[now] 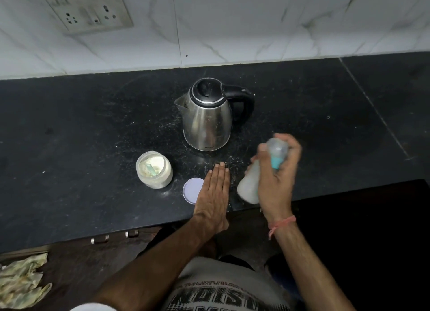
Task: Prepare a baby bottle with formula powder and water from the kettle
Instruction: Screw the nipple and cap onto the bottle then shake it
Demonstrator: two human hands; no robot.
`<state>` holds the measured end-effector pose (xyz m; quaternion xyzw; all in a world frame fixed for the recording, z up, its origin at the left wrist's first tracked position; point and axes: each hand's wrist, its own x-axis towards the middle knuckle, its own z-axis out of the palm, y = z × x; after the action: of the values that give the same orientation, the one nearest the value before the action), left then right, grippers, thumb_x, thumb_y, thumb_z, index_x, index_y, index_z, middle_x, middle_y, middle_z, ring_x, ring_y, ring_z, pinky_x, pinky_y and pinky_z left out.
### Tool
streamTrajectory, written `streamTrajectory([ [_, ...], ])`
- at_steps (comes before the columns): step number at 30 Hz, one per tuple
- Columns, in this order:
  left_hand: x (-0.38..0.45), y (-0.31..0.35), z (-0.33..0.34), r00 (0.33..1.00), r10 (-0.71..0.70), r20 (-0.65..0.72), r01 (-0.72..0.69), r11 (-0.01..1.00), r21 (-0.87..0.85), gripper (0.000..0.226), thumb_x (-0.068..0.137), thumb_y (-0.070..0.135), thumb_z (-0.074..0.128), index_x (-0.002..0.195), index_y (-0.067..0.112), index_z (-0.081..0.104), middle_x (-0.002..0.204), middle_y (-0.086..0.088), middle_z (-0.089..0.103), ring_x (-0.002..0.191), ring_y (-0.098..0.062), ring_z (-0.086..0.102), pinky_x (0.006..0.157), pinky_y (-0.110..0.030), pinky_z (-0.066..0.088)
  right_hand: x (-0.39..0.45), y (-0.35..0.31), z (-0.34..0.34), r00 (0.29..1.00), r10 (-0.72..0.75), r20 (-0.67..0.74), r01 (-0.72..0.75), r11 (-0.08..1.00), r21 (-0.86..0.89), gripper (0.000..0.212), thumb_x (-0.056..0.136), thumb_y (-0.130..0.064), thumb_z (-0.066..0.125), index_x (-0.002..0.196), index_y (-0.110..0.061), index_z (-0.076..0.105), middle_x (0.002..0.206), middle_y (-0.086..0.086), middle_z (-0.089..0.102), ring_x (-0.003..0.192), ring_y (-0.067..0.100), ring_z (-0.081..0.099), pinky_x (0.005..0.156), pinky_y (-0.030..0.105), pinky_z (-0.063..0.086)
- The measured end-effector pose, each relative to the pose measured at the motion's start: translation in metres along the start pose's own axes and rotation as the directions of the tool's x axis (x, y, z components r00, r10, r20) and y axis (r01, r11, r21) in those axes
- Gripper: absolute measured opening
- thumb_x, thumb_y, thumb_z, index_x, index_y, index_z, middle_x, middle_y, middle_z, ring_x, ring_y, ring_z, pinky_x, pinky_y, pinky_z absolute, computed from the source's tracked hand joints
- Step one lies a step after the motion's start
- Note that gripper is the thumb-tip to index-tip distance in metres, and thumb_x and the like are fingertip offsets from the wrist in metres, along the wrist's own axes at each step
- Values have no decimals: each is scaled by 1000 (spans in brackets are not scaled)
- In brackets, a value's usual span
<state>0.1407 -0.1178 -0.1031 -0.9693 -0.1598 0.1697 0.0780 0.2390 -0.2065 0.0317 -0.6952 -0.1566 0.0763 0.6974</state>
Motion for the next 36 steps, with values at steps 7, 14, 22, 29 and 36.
streamTrajectory([
  [7, 0, -1, 0, 1000, 9, 5, -9, 1000, -9, 152, 86, 72, 68, 166, -16, -27, 174, -42, -33, 172, -52, -15, 141, -59, 1, 10, -5, -2, 999, -51, 3, 51, 998, -22, 36, 109, -28, 69, 139, -25, 49, 122, 9, 63, 94, 38, 72, 76, 63, 65],
  [14, 2, 0, 5, 1000, 8, 1, -8, 1000, -12, 157, 85, 78, 67, 164, -16, -31, 173, -43, -35, 172, -53, -16, 141, -59, 2, 3, -8, 0, 992, -125, 17, 126, 987, -98, 36, 110, -29, 69, 138, -31, 48, 122, -10, 63, 93, 29, 73, 75, 59, 65],
  [22, 0, 1, 2, 1000, 3, 17, -4, 1000, 18, 147, 89, 70, 64, 166, -15, -28, 175, -42, -33, 172, -53, -17, 140, -60, 1, -6, 4, 2, 957, -138, 257, 205, 945, -254, 39, 108, -32, 70, 138, -36, 46, 116, -27, 63, 92, 12, 72, 76, 30, 58],
  [29, 0, 1, 3, 1000, -7, 7, 7, 1000, -3, 148, 86, 70, 65, 167, -15, -25, 175, -43, -32, 172, -53, -16, 140, -59, 2, -1, 14, 8, 983, -122, 139, 154, 956, -248, 39, 109, -32, 67, 141, -26, 44, 119, -33, 59, 95, 12, 71, 81, 37, 61],
  [36, 0, 0, 2, 1000, -1, 9, 1, 1000, 0, 152, 84, 72, 67, 167, -16, -25, 176, -42, -31, 173, -52, -14, 140, -59, 3, 10, 21, 1, 976, -16, 217, 63, 975, -212, 38, 110, -30, 68, 141, -31, 45, 117, -28, 62, 96, 25, 73, 85, 59, 63],
])
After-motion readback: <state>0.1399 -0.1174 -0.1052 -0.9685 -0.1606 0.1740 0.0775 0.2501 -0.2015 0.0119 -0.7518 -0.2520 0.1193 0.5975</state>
